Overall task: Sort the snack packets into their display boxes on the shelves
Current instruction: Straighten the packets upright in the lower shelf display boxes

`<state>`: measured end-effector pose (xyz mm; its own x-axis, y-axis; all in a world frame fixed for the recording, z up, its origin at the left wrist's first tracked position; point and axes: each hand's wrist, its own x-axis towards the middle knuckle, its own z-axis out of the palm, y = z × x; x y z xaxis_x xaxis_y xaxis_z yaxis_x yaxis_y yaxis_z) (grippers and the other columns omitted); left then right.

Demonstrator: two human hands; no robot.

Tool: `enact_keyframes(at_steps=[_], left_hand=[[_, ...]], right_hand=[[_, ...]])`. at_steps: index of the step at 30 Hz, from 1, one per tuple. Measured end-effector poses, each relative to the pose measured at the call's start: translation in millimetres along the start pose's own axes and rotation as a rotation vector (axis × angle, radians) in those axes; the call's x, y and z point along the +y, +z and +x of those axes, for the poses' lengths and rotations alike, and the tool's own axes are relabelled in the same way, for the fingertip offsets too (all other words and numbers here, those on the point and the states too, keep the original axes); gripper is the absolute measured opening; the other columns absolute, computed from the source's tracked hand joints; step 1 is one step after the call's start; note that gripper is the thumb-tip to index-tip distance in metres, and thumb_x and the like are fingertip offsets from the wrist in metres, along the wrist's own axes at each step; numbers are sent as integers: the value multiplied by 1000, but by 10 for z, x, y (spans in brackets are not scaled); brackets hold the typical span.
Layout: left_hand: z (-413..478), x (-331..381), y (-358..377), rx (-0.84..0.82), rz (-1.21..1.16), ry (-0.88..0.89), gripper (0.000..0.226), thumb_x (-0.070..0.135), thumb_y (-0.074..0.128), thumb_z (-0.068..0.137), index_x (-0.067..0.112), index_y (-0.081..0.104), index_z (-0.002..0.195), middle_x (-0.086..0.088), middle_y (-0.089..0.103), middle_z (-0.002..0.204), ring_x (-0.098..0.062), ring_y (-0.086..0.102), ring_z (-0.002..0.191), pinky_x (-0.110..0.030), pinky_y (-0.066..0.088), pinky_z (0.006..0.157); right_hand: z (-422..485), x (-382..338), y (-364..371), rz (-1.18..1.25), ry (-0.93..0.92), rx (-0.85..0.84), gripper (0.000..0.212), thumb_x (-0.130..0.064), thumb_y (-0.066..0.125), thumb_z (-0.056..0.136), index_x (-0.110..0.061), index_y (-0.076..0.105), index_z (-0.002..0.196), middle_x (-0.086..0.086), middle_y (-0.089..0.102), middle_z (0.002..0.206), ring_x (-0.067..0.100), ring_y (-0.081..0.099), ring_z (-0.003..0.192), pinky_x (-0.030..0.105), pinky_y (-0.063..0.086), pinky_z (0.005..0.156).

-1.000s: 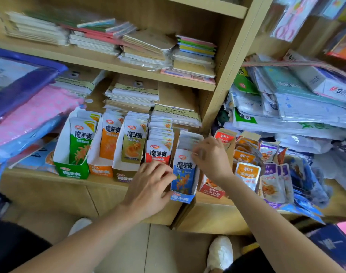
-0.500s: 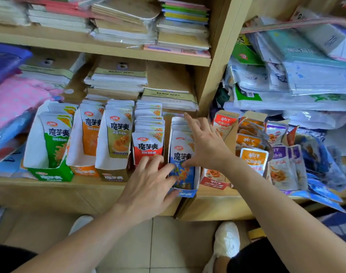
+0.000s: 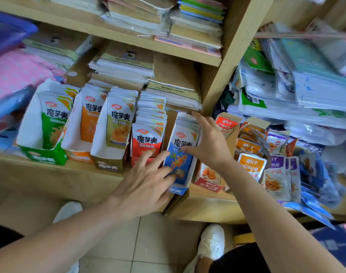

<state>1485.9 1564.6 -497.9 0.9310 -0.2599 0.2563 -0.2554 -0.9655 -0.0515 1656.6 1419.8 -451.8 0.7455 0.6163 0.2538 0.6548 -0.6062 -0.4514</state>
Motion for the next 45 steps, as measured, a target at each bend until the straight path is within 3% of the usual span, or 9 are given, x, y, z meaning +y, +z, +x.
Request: enact_keyframes(at_steps=[6, 10, 15, 20, 27, 31, 35, 39, 45], left_hand=[[120, -3, 25, -63, 12, -46, 55, 56, 37, 94, 19, 76, 108, 7, 76, 95, -29, 30, 148, -52, 7, 117], [129, 26, 40, -33, 10, -99, 71, 65, 35, 94, 9, 76, 111, 1, 75, 110, -31, 32, 147, -53, 12, 118], [194, 21, 19, -48, 34, -161, 86, 72, 34, 87, 4, 67, 128, -3, 65, 136, -30, 26, 151, -55, 9, 122], [185, 10, 19, -17, 20, -147, 76, 71, 39, 86, 12, 73, 120, -4, 66, 134, -29, 31, 148, -56, 11, 121], [124, -10, 103, 79, -55, -132, 57, 65, 46, 91, 21, 73, 116, 4, 70, 122, -25, 38, 144, -53, 21, 114], [23, 128, 141, 250, -132, -155, 42, 52, 61, 89, 22, 72, 116, 7, 69, 122, -25, 51, 129, -48, 36, 101], [-167, 327, 145, 354, -270, -402, 46, 57, 70, 82, 28, 71, 118, 17, 65, 123, -22, 54, 113, -39, 37, 87], [-230, 396, 202, 282, -329, -532, 49, 60, 59, 87, 31, 67, 126, 18, 60, 135, -24, 51, 114, -37, 34, 86], [-86, 262, 229, 9, -276, -373, 58, 62, 26, 100, 34, 56, 141, 9, 46, 154, -27, 46, 110, -41, 43, 92]], right_hand=[[8, 18, -120, 132, 18, 14, 65, -23, 84, 80, -26, 52, 137, -14, 59, 112, -9, 57, 81, 5, 47, 62], [61, 33, -129, 125, 49, 42, 48, -24, 82, 82, -23, 61, 124, -11, 64, 98, 1, 62, 76, 13, 51, 61], [149, 28, -99, 91, 165, 189, 20, -21, 79, 84, -14, 65, 96, -7, 59, 83, 8, 54, 70, 2, 35, 59], [168, 1, -56, 58, 140, 181, 24, -25, 77, 87, -16, 60, 102, -6, 61, 91, 11, 58, 78, 8, 38, 52], [-5, 87, -194, 150, 121, 2, 53, -26, 75, 90, -20, 52, 138, -8, 61, 110, 0, 64, 79, 9, 50, 55], [-22, 88, -171, 225, 183, 95, 33, -22, 71, 91, -20, 59, 122, -5, 63, 106, 11, 67, 78, 30, 59, 61], [-54, 32, -118, 274, 258, 122, 25, -16, 72, 88, -17, 59, 109, -12, 59, 96, 17, 71, 82, 46, 61, 62], [-126, 3, -78, 311, 267, 143, 21, -13, 70, 86, -17, 57, 102, -6, 62, 98, 16, 72, 83, 47, 61, 59], [-232, -1, -56, 359, 236, 125, 20, -14, 70, 90, -16, 55, 103, 0, 63, 103, 16, 72, 88, 45, 62, 59]])
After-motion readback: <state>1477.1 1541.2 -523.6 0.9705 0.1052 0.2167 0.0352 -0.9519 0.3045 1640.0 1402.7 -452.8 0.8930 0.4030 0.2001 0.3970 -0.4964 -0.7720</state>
